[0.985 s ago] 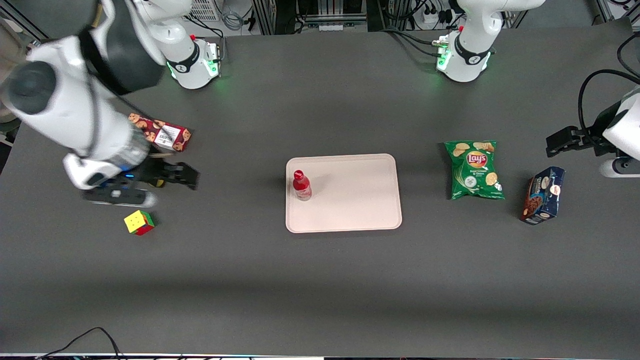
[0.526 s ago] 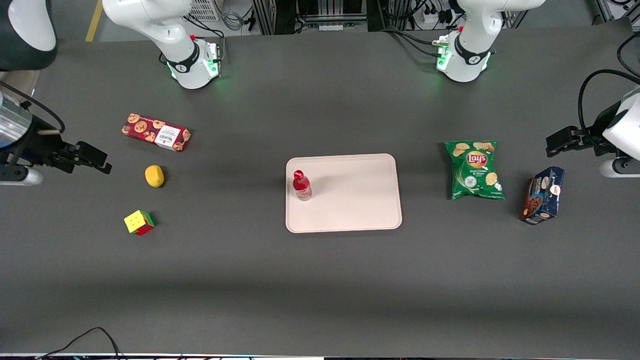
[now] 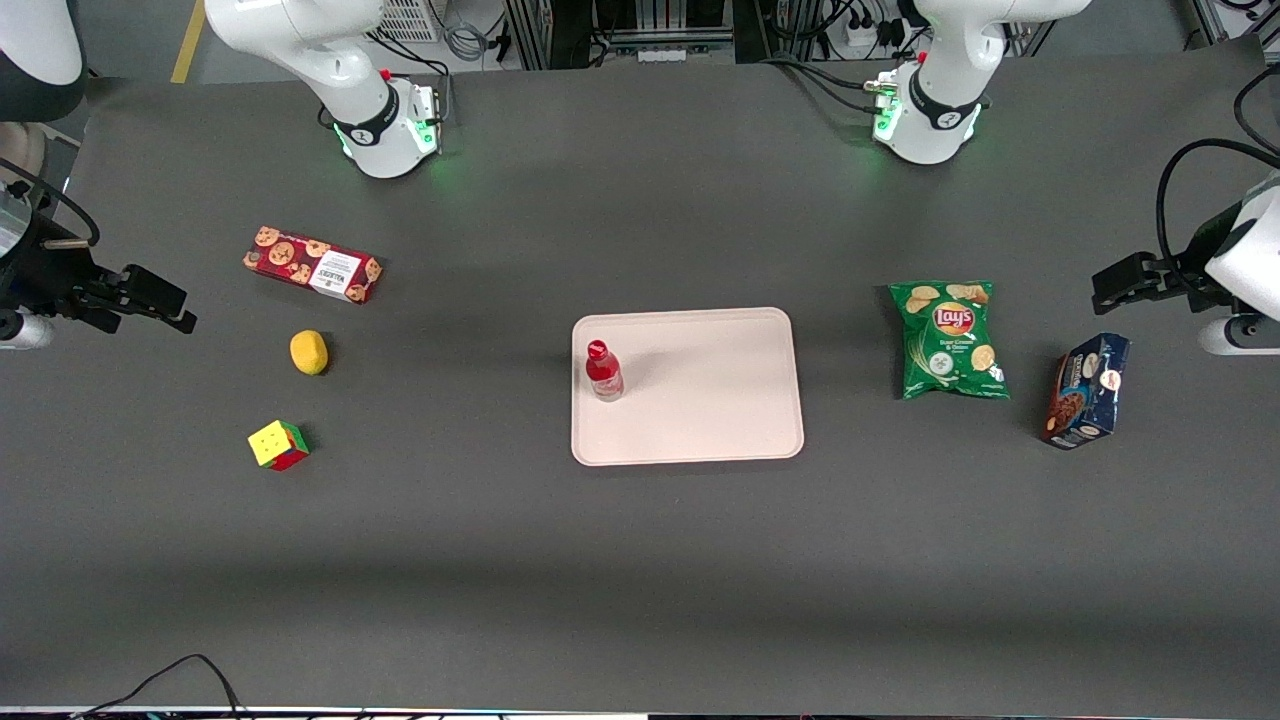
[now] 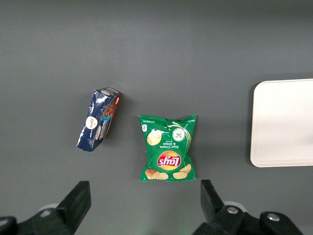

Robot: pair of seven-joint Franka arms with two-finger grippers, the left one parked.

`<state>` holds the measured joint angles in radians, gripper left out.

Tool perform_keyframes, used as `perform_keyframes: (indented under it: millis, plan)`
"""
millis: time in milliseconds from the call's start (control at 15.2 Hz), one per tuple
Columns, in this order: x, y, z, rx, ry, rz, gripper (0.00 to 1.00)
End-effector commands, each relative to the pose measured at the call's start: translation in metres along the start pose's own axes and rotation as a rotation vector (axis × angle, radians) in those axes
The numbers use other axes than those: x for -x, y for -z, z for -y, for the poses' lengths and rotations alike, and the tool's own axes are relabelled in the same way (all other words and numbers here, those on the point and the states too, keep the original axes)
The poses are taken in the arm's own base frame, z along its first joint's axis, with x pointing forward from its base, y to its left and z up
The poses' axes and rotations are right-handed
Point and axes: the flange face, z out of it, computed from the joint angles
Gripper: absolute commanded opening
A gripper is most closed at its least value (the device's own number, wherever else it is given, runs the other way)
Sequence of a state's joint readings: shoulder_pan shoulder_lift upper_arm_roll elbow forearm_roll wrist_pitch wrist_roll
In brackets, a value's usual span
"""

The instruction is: Place coke bottle on tray

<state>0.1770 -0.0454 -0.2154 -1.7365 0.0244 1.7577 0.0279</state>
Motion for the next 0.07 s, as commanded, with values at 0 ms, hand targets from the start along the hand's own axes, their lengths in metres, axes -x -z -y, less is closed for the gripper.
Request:
perform_keyframes:
  millis: [0]
  plan:
    - [-0.0008,0.0052,0.0009,0.036,0.034,-0.015,1.0]
